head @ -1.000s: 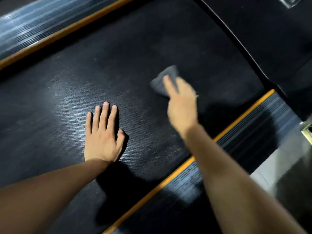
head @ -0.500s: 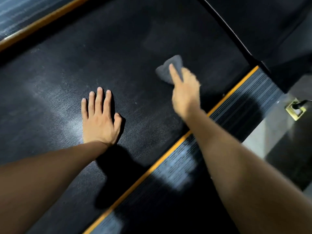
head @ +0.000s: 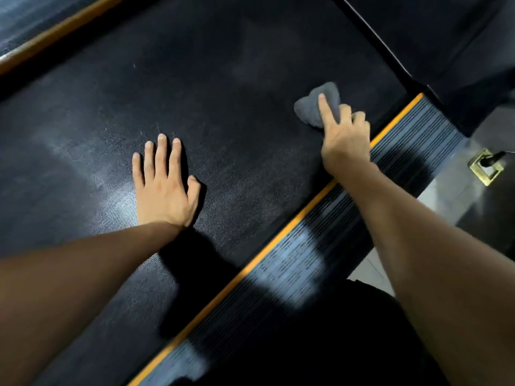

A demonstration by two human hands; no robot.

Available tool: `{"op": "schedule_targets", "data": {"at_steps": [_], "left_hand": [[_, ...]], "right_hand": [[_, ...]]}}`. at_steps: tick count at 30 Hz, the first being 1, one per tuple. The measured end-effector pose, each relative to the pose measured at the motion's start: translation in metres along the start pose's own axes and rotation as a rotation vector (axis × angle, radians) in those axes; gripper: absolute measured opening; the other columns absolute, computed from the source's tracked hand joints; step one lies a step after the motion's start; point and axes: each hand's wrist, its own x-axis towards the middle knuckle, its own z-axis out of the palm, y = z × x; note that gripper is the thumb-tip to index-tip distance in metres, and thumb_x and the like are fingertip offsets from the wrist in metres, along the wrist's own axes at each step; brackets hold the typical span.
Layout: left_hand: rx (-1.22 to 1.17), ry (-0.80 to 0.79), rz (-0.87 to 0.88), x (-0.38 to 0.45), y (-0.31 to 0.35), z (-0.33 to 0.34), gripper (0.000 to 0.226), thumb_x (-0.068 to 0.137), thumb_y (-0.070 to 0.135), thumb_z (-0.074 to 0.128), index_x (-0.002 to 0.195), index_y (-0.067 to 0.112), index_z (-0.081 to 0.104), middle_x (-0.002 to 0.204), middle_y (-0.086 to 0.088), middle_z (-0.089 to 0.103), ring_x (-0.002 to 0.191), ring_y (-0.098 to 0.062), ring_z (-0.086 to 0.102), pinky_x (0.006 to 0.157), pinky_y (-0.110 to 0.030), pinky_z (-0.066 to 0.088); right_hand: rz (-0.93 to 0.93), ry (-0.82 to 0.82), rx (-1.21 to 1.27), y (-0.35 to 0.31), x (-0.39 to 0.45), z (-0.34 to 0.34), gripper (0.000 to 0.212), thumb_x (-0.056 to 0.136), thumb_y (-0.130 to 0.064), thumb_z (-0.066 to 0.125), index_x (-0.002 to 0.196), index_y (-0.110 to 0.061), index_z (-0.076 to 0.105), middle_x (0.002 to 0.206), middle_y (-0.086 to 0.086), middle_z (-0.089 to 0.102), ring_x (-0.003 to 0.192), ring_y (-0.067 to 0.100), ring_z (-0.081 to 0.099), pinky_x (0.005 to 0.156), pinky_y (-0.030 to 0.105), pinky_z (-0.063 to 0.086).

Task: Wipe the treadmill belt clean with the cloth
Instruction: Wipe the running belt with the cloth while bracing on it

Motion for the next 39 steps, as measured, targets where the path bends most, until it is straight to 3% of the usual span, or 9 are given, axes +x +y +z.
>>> {"op": "schedule_targets", "data": {"at_steps": [6, 9, 12, 16, 20, 24, 29, 32, 39], "left_hand": [[0.020, -0.007, -0.010, -0.001, -0.001, 0.000, 0.074, 0.094, 0.043, 0.032, 0.162, 0.016, 0.017, 0.171, -0.011, 0.013, 0.158, -0.033, 0.008, 0.128, -0.054, 0.004], [0.021, -0.004, -0.008, -0.001, -0.001, 0.000, 0.074, 0.094, 0.042, 0.033, 0.162, 0.016, 0.019, 0.171, -0.012, 0.014, 0.158, -0.033, 0.010, 0.128, -0.054, 0.005], [0.013, -0.009, -0.008, 0.001, 0.001, -0.001, 0.074, 0.094, 0.042, 0.034, 0.162, 0.016, 0.019, 0.171, -0.012, 0.015, 0.158, -0.033, 0.010, 0.128, -0.053, 0.005], [0.012, -0.002, -0.012, 0.000, 0.001, -0.003, 0.074, 0.094, 0.041, 0.036, 0.162, 0.016, 0.021, 0.170, -0.012, 0.016, 0.157, -0.034, 0.011, 0.128, -0.053, 0.005], [0.024, -0.015, -0.010, -0.001, 0.000, -0.002, 0.074, 0.094, 0.042, 0.036, 0.162, 0.016, 0.021, 0.171, -0.011, 0.016, 0.158, -0.033, 0.011, 0.128, -0.053, 0.006], [0.041, -0.032, 0.008, -0.001, -0.003, -0.003, 0.075, 0.092, 0.041, 0.041, 0.161, 0.015, 0.023, 0.170, -0.013, 0.019, 0.156, -0.035, 0.017, 0.127, -0.054, 0.010], [0.013, -0.029, 0.116, 0.007, -0.020, -0.020, 0.067, 0.093, 0.043, 0.041, 0.155, 0.017, 0.039, 0.164, -0.010, 0.035, 0.150, -0.033, 0.033, 0.122, -0.049, 0.023], [0.034, -0.051, 0.260, 0.025, -0.055, -0.033, 0.063, 0.096, 0.042, 0.039, 0.154, 0.019, 0.042, 0.162, -0.009, 0.037, 0.147, -0.033, 0.037, 0.119, -0.046, 0.026], [0.061, -0.047, 0.072, 0.076, -0.145, -0.046, 0.067, 0.096, 0.046, 0.032, 0.158, 0.020, 0.034, 0.166, -0.013, 0.028, 0.154, -0.033, 0.025, 0.127, -0.049, 0.015]], "right_hand": [[-0.247, -0.005, 0.196, -0.091, -0.108, -0.013, 0.072, 0.082, -0.015, 0.048, 0.151, -0.032, 0.034, 0.110, 0.006, 0.053, 0.087, 0.032, 0.048, 0.073, 0.042, 0.040], [-0.410, -0.036, 0.333, -0.061, -0.087, -0.017, 0.069, 0.085, -0.010, 0.052, 0.148, -0.035, 0.042, 0.109, 0.004, 0.056, 0.089, 0.032, 0.050, 0.076, 0.043, 0.045], [-0.169, 0.096, 0.196, 0.000, -0.035, -0.010, 0.064, 0.089, -0.008, 0.049, 0.146, -0.036, 0.045, 0.106, 0.011, 0.060, 0.085, 0.038, 0.053, 0.072, 0.045, 0.049], [0.142, -0.166, 0.238, 0.012, -0.003, -0.007, 0.074, 0.093, -0.006, 0.051, 0.153, -0.043, 0.025, 0.133, 0.012, 0.045, 0.111, 0.040, 0.042, 0.097, 0.051, 0.039], [0.044, -0.009, 0.276, -0.031, -0.053, -0.015, 0.075, 0.082, -0.014, 0.061, 0.151, -0.030, 0.036, 0.117, 0.016, 0.051, 0.094, 0.039, 0.048, 0.080, 0.045, 0.043], [-0.201, -0.006, 0.427, -0.097, -0.114, -0.020, 0.073, 0.072, -0.019, 0.060, 0.144, -0.029, 0.050, 0.099, 0.008, 0.052, 0.080, 0.033, 0.045, 0.069, 0.043, 0.046], [-0.233, 0.064, 0.486, -0.114, -0.125, -0.015, 0.068, 0.080, -0.016, 0.060, 0.146, -0.027, 0.048, 0.104, 0.009, 0.052, 0.083, 0.033, 0.046, 0.074, 0.044, 0.045], [-0.212, 0.063, 0.438, -0.122, -0.119, -0.013, 0.075, 0.077, -0.016, 0.074, 0.146, -0.028, 0.047, 0.112, 0.010, 0.051, 0.091, 0.034, 0.049, 0.084, 0.049, 0.048], [-0.239, 0.056, 0.371, -0.135, -0.106, -0.014, 0.080, 0.074, -0.013, 0.080, 0.146, -0.024, 0.048, 0.116, 0.013, 0.049, 0.095, 0.032, 0.047, 0.085, 0.050, 0.047]]}}
